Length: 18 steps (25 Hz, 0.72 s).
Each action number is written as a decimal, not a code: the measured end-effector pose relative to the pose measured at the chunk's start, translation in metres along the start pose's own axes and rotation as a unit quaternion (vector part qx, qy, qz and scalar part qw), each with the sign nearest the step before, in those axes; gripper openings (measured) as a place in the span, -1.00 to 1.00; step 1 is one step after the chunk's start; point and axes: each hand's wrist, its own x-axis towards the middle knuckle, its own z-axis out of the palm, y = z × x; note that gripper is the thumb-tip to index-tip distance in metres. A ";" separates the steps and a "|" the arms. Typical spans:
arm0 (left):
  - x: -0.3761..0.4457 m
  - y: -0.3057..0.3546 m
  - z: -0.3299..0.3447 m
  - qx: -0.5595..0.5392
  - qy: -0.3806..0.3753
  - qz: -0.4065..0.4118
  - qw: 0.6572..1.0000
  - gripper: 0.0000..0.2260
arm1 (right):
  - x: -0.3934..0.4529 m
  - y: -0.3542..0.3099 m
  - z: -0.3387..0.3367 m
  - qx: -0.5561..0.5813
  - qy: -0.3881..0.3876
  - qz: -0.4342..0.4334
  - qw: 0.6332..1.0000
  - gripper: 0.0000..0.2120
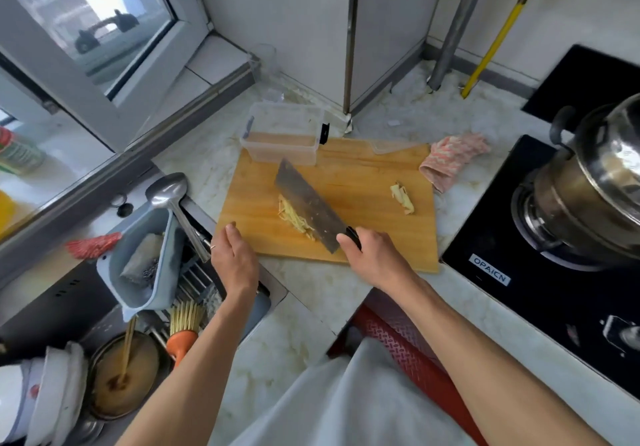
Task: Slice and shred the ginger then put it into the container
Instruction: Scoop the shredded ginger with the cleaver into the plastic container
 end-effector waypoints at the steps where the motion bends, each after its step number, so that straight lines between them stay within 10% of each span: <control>1: 0.000 0.003 0.004 0.005 -0.008 0.017 1.000 -0.64 | -0.009 0.005 -0.002 0.023 0.038 0.012 0.999 -0.58; 9: 0.030 0.009 0.054 0.120 -0.157 0.158 0.967 -0.57 | -0.046 0.019 0.006 0.011 0.147 0.182 0.972 -0.64; 18: 0.038 -0.001 0.066 0.255 -0.190 0.253 0.914 -0.51 | -0.028 -0.041 0.070 -0.164 0.140 0.133 0.967 -0.67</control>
